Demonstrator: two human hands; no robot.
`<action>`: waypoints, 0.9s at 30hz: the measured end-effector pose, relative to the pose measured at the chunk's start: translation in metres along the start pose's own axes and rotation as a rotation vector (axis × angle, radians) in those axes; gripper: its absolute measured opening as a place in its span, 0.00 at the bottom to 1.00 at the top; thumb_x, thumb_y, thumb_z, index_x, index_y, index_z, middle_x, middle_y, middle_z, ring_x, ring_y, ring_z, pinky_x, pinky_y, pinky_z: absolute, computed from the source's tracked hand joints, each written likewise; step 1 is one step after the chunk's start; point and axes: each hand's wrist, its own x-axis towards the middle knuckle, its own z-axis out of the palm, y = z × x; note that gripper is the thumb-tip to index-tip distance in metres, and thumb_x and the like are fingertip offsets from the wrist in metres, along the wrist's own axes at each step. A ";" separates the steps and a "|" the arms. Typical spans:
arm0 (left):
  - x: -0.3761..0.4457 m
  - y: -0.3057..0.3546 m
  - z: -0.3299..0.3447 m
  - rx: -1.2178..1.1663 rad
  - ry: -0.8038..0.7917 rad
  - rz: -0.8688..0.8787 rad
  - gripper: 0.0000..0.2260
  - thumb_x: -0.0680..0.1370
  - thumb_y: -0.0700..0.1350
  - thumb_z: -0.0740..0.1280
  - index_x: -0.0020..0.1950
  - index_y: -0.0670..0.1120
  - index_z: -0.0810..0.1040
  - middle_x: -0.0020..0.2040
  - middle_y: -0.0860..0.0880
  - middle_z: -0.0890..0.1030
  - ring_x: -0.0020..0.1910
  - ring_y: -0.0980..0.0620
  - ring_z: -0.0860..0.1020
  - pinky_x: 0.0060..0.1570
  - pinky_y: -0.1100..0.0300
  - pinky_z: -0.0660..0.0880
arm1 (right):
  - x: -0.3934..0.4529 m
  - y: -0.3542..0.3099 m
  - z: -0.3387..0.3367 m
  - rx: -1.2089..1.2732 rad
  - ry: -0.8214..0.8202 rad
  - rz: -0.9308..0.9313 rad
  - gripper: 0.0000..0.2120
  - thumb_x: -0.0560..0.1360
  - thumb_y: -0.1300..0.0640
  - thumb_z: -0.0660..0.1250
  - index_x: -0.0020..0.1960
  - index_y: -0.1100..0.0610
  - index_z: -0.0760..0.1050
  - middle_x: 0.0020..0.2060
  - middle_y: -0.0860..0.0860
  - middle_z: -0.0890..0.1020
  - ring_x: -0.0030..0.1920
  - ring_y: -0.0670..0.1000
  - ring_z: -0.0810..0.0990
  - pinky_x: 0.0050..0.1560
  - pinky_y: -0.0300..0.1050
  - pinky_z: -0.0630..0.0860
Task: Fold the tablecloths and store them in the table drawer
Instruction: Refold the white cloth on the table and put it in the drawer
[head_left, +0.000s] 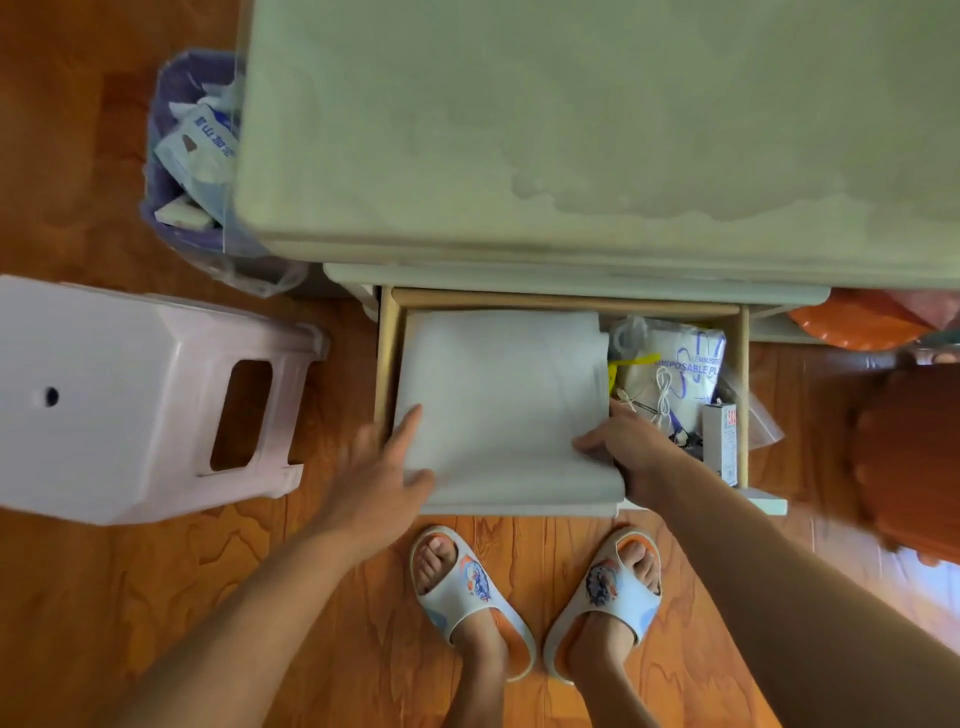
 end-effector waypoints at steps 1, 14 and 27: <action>0.000 -0.002 -0.001 0.219 0.053 0.098 0.31 0.80 0.62 0.59 0.81 0.63 0.51 0.81 0.51 0.51 0.79 0.47 0.51 0.75 0.47 0.58 | 0.004 0.001 0.000 -0.064 0.030 -0.020 0.31 0.70 0.77 0.62 0.69 0.56 0.71 0.60 0.63 0.81 0.53 0.62 0.83 0.48 0.56 0.82; 0.007 0.010 0.020 0.826 0.091 0.580 0.26 0.67 0.31 0.73 0.64 0.39 0.76 0.69 0.36 0.75 0.70 0.35 0.73 0.68 0.44 0.73 | -0.042 0.032 0.023 -1.857 -0.114 -0.734 0.51 0.65 0.48 0.78 0.78 0.52 0.52 0.76 0.63 0.58 0.76 0.63 0.61 0.72 0.57 0.69; 0.026 -0.005 -0.060 0.209 -0.047 0.575 0.45 0.71 0.55 0.78 0.81 0.60 0.55 0.77 0.65 0.57 0.78 0.68 0.50 0.76 0.67 0.53 | -0.028 -0.050 -0.003 -1.609 -0.233 -0.638 0.21 0.74 0.50 0.68 0.66 0.41 0.69 0.46 0.50 0.83 0.46 0.53 0.80 0.47 0.47 0.75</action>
